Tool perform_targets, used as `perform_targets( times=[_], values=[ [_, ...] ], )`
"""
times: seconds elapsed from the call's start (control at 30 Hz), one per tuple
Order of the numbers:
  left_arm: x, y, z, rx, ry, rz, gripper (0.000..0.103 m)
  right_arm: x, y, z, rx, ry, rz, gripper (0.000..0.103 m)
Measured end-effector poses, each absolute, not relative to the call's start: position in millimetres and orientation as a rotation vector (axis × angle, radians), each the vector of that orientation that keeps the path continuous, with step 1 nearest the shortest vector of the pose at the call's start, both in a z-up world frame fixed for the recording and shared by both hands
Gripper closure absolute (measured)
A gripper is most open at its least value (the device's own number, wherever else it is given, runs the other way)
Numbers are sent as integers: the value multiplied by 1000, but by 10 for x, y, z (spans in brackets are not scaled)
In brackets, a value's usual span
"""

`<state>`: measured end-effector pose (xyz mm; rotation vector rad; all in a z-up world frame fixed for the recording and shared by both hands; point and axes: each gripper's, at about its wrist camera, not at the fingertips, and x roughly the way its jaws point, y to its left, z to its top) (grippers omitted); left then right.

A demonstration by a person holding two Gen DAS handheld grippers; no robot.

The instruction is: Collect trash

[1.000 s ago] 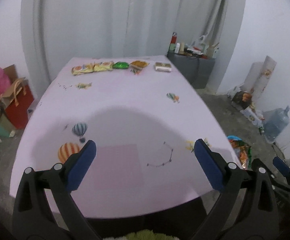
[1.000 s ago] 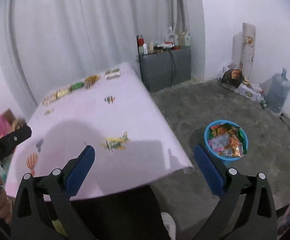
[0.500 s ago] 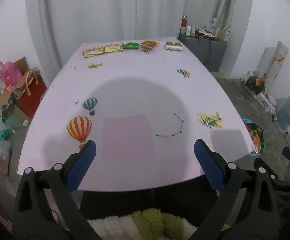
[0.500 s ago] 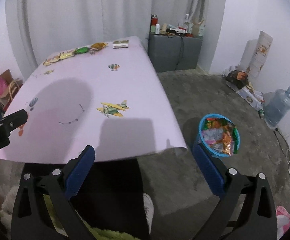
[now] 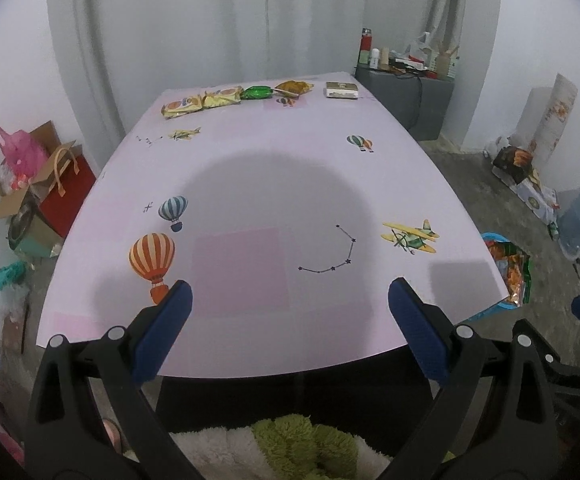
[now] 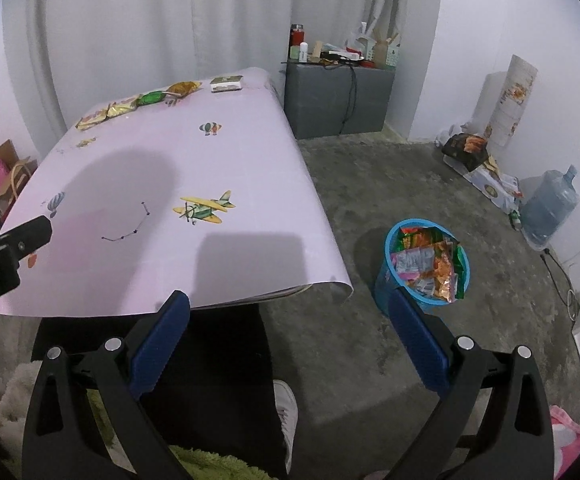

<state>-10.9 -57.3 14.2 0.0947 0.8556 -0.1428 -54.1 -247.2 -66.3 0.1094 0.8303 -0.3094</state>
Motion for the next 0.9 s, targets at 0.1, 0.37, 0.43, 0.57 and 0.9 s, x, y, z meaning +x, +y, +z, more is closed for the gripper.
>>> perform_targets(
  times=[0.1, 0.37, 0.43, 0.57, 0.9],
  values=[
    [-105, -572, 134, 98, 856, -135, 9, -542, -2478, -661, 119, 831, -311, 6],
    [-118, -532, 128, 123, 850, -109, 9, -549, -2463, -670, 123, 828, -307, 6],
    [-111, -515, 128, 125, 848, -103, 9, -548, -2455, -677, 123, 829, -305, 6],
    [-93, -483, 130, 119, 853, -88, 9, -539, -2437, -686, 123, 833, -303, 6],
    [-109, -490, 122, 135, 856, -82, 9, -538, -2429, -690, 124, 834, -303, 6]
  ],
)
